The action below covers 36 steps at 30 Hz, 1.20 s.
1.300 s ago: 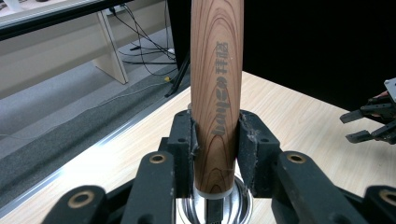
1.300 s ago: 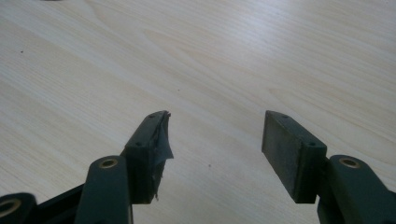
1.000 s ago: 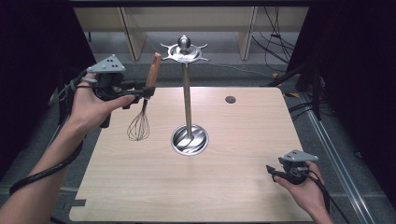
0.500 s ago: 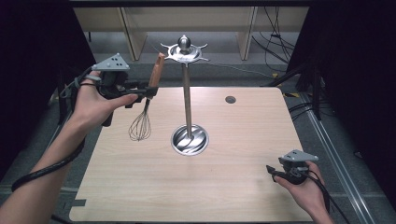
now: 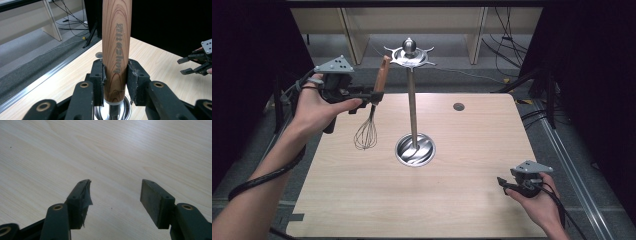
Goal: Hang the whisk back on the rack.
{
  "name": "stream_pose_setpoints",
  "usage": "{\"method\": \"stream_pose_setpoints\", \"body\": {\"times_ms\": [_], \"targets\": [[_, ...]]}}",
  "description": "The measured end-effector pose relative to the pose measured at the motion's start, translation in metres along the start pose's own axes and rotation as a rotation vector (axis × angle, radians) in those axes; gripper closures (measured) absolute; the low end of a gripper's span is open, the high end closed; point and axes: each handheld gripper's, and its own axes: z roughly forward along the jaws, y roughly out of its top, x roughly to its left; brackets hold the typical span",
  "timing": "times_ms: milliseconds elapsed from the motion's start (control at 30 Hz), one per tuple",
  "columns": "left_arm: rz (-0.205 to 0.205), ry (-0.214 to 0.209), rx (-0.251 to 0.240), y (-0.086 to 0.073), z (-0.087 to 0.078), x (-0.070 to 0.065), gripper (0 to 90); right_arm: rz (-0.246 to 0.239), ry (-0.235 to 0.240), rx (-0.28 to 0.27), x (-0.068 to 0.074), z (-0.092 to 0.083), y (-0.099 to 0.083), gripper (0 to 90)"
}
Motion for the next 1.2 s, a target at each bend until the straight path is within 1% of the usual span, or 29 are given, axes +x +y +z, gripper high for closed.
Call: {"method": "stream_pose_setpoints", "body": {"times_ms": [33,67,133,233,267,300,333,367,433,500,533,567,600,633,667,700,733,767,833,867,900,933,1000,1033,1067,1133,1167,1200], "targets": [[-0.005,-0.001,-0.008,0.0,0.001,0.0,68.3,-0.026,-0.002,-0.005,-0.002,0.001,-0.001,41.7],[-0.003,-0.004,0.003,0.001,0.002,0.001,68.3,-0.026,-0.003,-0.007,-0.002,0.001,0.0,41.7],[-0.006,-0.008,0.005,0.001,0.004,0.001,68.3,-0.023,-0.006,-0.02,-0.001,0.002,-0.001,41.7],[-0.011,-0.014,0.005,0.0,0.006,0.001,68.3,-0.025,-0.005,-0.018,-0.001,0.002,-0.001,41.7],[-0.014,-0.016,0.003,0.0,0.008,0.001,68.3,-0.027,-0.003,-0.006,-0.002,0.001,-0.001,41.8],[-0.014,-0.015,0.006,0.0,0.008,0.001,68.3,-0.008,0.004,-0.002,-0.001,0.0,0.0,41.7],[-0.016,-0.017,0.004,-0.001,0.009,0.001,68.3,-0.022,0.011,-0.012,-0.002,0.001,0.0,41.7],[-0.018,-0.022,-0.004,-0.001,0.011,0.002,68.3,-0.023,0.014,-0.011,-0.002,0.001,0.0,41.7],[-0.023,-0.024,0.011,-0.001,0.012,0.002,68.2,-0.01,0.003,-0.003,-0.001,0.0,0.0,41.7],[-0.025,-0.028,0.013,-0.001,0.013,0.002,68.1,-0.005,0.0,0.002,0.0,0.0,0.0,41.7],[-0.026,-0.028,0.014,-0.002,0.014,0.002,68.1,-0.03,-0.002,-0.009,-0.002,0.001,-0.001,41.8],[-0.03,-0.03,0.003,-0.002,0.015,0.002,68.0,-0.025,-0.001,-0.007,-0.002,0.001,0.0,41.8],[-0.035,-0.031,0.001,-0.002,0.016,0.002,68.0,0.0,0.001,0.002,0.0,0.0,0.0,41.7],[-0.034,-0.031,-0.001,-0.003,0.016,0.002,68.0,0.0,-0.001,0.0,0.0,0.0,0.0,41.7],[-0.04,-0.036,0.007,-0.003,0.016,0.001,68.0,-0.012,0.009,-0.007,-0.001,0.001,0.0,41.7],[-0.042,-0.035,0.004,-0.003,0.016,0.001,67.9,-0.017,0.01,-0.01,-0.001,0.001,0.0,41.7],[-0.045,-0.033,-0.005,-0.003,0.017,0.001,67.9,0.006,-0.002,0.003,0.0,-0.001,0.0,41.8],[-0.047,-0.039,-0.007,-0.004,0.017,0.001,67.8,-0.031,-0.006,-0.01,-0.002,0.0,-0.001,41.7],[-0.049,-0.028,-0.008,-0.004,0.016,0.001,67.3,-0.025,-0.009,-0.017,-0.002,0.0,-0.001,41.7],[-0.05,-0.023,-0.011,-0.004,0.016,0.0,67.0,-0.031,-0.008,-0.008,-0.002,0.0,-0.001,41.7],[-0.052,-0.025,-0.026,-0.005,0.016,0.0,66.4,-0.03,-0.009,-0.012,-0.002,0.0,-0.001,41.7],[-0.055,-0.015,-0.032,-0.006,0.013,0.0,64.4,-0.031,-0.009,-0.012,-0.002,0.0,-0.001,41.7],[-0.056,-0.01,-0.038,-0.006,0.012,0.0,62.2,-0.033,-0.009,-0.009,-0.002,0.0,-0.001,41.7],[-0.055,-0.008,-0.045,-0.008,0.01,0.001,62.2,-0.003,-0.003,-0.001,0.0,-0.001,0.0,41.7],[-0.055,-0.001,-0.054,-0.009,0.007,0.001,59.4,0.0,-0.003,0.0,0.0,-0.001,0.0,41.7],[-0.052,0.006,-0.056,-0.011,0.004,0.001,55.6,-0.002,-0.006,-0.004,0.0,-0.001,0.0,41.8],[-0.056,0.01,-0.063,-0.012,0.003,0.001,55.6,-0.002,-0.006,-0.004,0.0,-0.001,0.0,41.8],[-0.053,0.021,-0.081,-0.016,-0.003,0.001,52.1,-0.018,-0.006,-0.007,-0.001,-0.001,0.0,41.8]]}}
